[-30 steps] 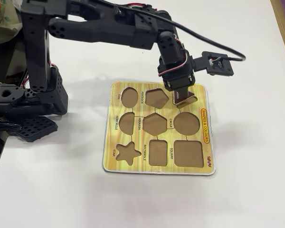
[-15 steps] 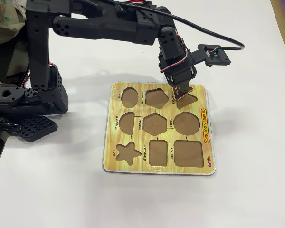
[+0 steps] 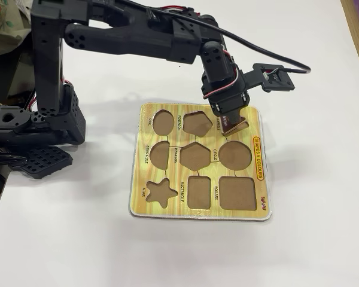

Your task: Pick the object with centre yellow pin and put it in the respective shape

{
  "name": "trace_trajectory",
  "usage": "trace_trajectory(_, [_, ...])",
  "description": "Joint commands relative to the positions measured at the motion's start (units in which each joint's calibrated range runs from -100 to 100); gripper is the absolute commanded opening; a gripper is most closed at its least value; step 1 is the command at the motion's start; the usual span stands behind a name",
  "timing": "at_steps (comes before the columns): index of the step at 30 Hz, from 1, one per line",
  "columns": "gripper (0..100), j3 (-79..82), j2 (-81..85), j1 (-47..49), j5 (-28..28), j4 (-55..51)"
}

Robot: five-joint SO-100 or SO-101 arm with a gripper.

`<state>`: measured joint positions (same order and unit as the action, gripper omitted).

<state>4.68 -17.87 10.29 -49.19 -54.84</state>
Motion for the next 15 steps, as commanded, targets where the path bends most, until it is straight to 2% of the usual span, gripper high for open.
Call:
trace_trajectory(1, [5,-2.43,0.46,-0.43,-0.28,4.88])
trace_trajectory(11, [5,-3.33,-2.55,0.35,-0.44,6.01])
trace_trajectory(15, [5,-3.15,-2.63,0.45,-2.38,5.58])
